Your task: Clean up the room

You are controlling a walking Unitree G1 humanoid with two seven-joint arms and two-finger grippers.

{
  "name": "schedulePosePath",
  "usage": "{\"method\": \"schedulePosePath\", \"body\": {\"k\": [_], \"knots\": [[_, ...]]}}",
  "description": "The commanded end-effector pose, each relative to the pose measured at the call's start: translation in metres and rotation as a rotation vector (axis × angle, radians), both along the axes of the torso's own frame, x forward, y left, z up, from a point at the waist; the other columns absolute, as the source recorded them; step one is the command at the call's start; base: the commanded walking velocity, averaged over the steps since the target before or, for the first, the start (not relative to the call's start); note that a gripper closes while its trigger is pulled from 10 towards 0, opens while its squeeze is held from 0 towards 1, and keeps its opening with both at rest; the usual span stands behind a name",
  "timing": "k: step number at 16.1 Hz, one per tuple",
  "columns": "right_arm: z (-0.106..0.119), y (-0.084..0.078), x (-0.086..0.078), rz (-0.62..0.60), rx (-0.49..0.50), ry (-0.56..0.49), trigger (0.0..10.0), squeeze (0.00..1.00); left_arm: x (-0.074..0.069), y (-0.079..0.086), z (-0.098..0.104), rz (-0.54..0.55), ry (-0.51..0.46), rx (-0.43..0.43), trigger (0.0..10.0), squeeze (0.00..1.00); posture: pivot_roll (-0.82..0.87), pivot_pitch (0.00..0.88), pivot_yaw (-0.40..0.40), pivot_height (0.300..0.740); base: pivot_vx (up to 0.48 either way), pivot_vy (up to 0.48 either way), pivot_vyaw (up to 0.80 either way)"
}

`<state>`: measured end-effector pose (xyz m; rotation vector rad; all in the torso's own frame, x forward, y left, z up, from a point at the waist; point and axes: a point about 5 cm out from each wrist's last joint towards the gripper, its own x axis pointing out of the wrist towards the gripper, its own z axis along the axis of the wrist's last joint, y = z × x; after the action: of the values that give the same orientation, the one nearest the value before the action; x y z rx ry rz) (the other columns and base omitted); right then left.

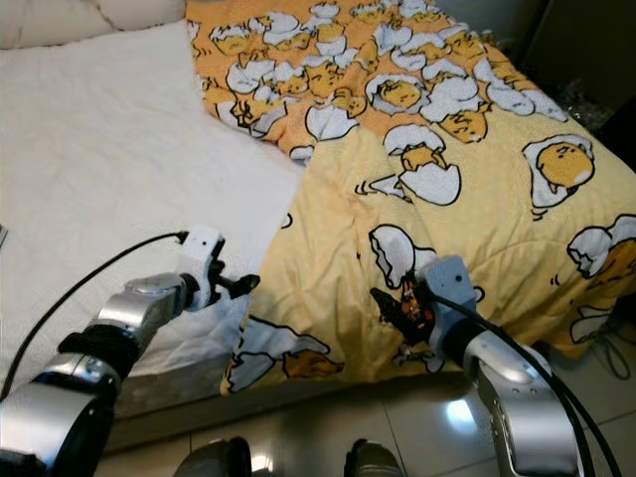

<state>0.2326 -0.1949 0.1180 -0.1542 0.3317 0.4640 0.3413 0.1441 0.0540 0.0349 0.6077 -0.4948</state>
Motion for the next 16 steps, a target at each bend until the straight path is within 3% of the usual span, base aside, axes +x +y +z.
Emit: {"method": "schedulePosePath", "body": {"k": [1, 5, 8, 12, 14, 15, 16], "knots": [[0.001, -0.001, -0.008, -0.017, -0.016, 0.017, 10.0, 0.0, 0.004, -0.001, 0.002, 0.02, -0.012, -0.024, 10.0, 0.0, -0.23, 0.202, 0.086, 0.74, 0.0, 0.0, 0.0], [0.002, -0.002, -0.023, -0.051, -0.023, 0.039, 10.0, 0.0, 0.002, -0.011, -0.003, -0.022, -0.023, 0.003, 10.0, 0.0, -0.25, 0.258, 0.074, 0.74, 0.0, 0.0, 0.0], [0.011, -0.003, -0.035, -0.064, 0.0, 0.045, 10.0, 0.0, -0.005, -0.013, -0.014, -0.048, -0.028, 0.12, 10.0, 0.0, -0.27, 0.275, 0.055, 0.74, 0.0, 0.0, 0.0], [0.011, 0.001, -0.045, -0.003, 0.009, 0.086, 10.0, 0.0, -0.013, -0.021, -0.025, -0.072, 0.015, 0.087, 9.6, 0.0, -0.28, 0.276, 0.042, 0.74, 0.0, 0.0, 0.0], [0.012, 0.002, -0.046, 0.013, 0.011, 0.097, 10.0, 0.0, -0.016, -0.023, -0.028, -0.074, 0.024, 0.109, 2.0, 0.0, -0.28, 0.267, 0.039, 0.74, 0.0, 0.0, 0.0], [0.012, 0.002, -0.045, 0.014, 0.012, 0.099, 10.0, 0.0, -0.016, -0.023, -0.028, -0.066, 0.021, 0.12, 1.9, 0.0, -0.28, 0.266, 0.037, 0.74, 0.0, 0.0, 0.0], [0.011, 0.003, -0.045, 0.029, 0.009, 0.11, 10.0, 0.0, -0.014, -0.024, -0.027, -0.048, 0.012, 0.106, 0.0, 0.0, -0.28, 0.26, 0.034, 0.74, 0.0, 0.0, 0.0]]}}
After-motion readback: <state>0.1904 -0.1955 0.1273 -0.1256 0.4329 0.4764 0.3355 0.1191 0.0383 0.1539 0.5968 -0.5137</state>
